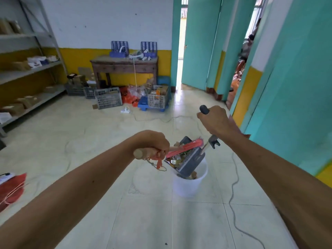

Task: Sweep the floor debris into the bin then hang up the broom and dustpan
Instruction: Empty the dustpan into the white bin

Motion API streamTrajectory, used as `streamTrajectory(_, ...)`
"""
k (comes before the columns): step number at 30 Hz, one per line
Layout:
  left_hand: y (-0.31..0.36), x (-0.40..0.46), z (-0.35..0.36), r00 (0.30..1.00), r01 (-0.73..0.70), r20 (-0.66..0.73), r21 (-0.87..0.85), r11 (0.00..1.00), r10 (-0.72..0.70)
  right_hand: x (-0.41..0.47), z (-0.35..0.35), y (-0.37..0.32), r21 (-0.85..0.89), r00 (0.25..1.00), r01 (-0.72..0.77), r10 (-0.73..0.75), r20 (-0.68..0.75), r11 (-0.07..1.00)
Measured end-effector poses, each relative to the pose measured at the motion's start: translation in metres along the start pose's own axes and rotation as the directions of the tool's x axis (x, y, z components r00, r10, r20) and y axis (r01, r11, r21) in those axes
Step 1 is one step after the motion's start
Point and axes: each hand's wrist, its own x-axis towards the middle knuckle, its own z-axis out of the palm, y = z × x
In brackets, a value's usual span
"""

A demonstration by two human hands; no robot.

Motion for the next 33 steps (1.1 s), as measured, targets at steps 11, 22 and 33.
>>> streamTrajectory(11, 0.062, 0.068, 0.086, 0.995, -0.083, 0.040, -0.094, 0.992, 0.087, 0.038, -0.028, 0.085, -0.061, 0.994, 0.102, -0.100, 0.042, 0.993)
streamTrajectory(22, -0.027, 0.084, 0.020, 0.978, 0.110, 0.200, -0.268, 0.957, -0.056, 0.024, 0.033, 0.048, -0.428, 0.787, 0.567, -0.311, 0.532, 0.704)
streamTrajectory(33, -0.094, 0.057, -0.035, 0.972, 0.210, 0.201, -0.494, 0.844, -0.125, 0.013, 0.073, 0.019, -0.469, 0.632, 0.747, -0.286, 0.720, 0.471)
